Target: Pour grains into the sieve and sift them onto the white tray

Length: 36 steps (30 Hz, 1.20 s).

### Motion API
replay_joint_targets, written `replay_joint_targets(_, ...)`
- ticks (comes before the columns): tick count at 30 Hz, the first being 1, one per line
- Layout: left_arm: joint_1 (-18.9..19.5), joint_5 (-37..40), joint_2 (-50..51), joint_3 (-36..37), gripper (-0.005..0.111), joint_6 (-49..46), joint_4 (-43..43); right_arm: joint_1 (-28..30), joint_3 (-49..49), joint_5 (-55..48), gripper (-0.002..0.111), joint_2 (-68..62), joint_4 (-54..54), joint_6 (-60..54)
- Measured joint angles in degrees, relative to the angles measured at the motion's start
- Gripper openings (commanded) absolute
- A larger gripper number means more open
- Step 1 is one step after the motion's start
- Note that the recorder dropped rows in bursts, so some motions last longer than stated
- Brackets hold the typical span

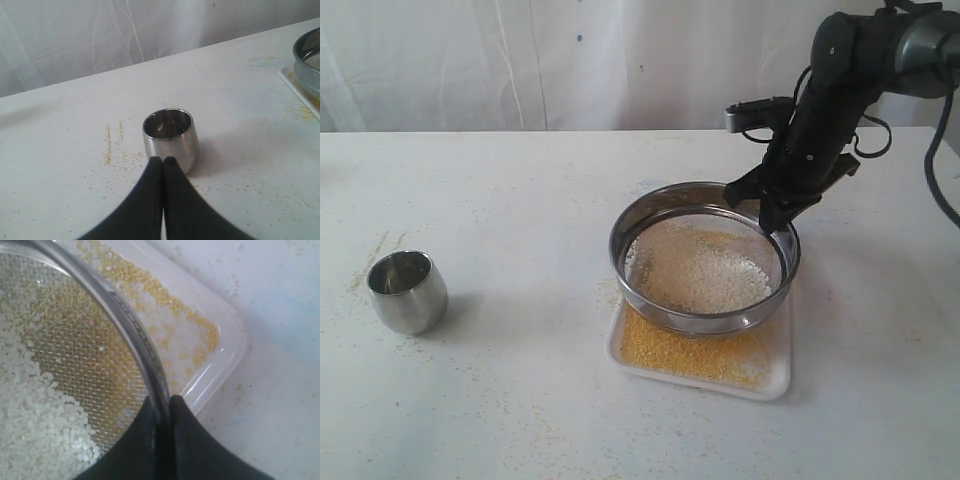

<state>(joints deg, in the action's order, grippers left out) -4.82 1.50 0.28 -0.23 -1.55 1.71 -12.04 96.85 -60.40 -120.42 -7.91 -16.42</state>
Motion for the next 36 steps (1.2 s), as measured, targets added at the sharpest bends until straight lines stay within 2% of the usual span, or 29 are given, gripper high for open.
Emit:
replay_joint_targets(6, 0.0, 0.0, 0.0, 0.0, 0.0, 0.0, 0.0, 0.0, -0.3, -1.5, 0.001, -2.8, -0.4, 0.0)
replay_joint_targets(9, 0.0, 0.0, 0.0, 0.0, 0.0, 0.0, 0.0, 0.0, -0.3, -1.8, 0.019, -3.3, -1.5, 0.0)
replay_joint_targets(13, 0.0, 0.0, 0.0, 0.0, 0.0, 0.0, 0.0, 0.0, -0.3, -2.9, 0.053, -4.3, -2.6, 0.0)
replay_joint_targets(15, 0.0, 0.0, 0.0, 0.0, 0.0, 0.0, 0.0, 0.0, -0.3, -2.8, 0.058, -4.3, -2.6, 0.0)
replay_joint_targets(26, 0.0, 0.0, 0.0, 0.0, 0.0, 0.0, 0.0, 0.5, -0.3, -4.0, 0.058, 3.3, -2.7, -0.6)
replay_joint_targets(29, 0.0, 0.0, 0.0, 0.0, 0.0, 0.0, 0.0, 1.1, -1.0, -4.2, 0.053, 6.9, -2.9, -0.7)
replay_joint_targets(32, 0.0, 0.0, 0.0, 0.0, 0.0, 0.0, 0.0, 1.7, -4.3, -0.9, 0.042, 12.2, -3.5, -0.7)
replay_joint_targets(36, 0.0, 0.0, 0.0, 0.0, 0.0, 0.0, 0.0, 1.7, -12.8, 6.1, 0.017, 21.0, -3.5, -0.7)
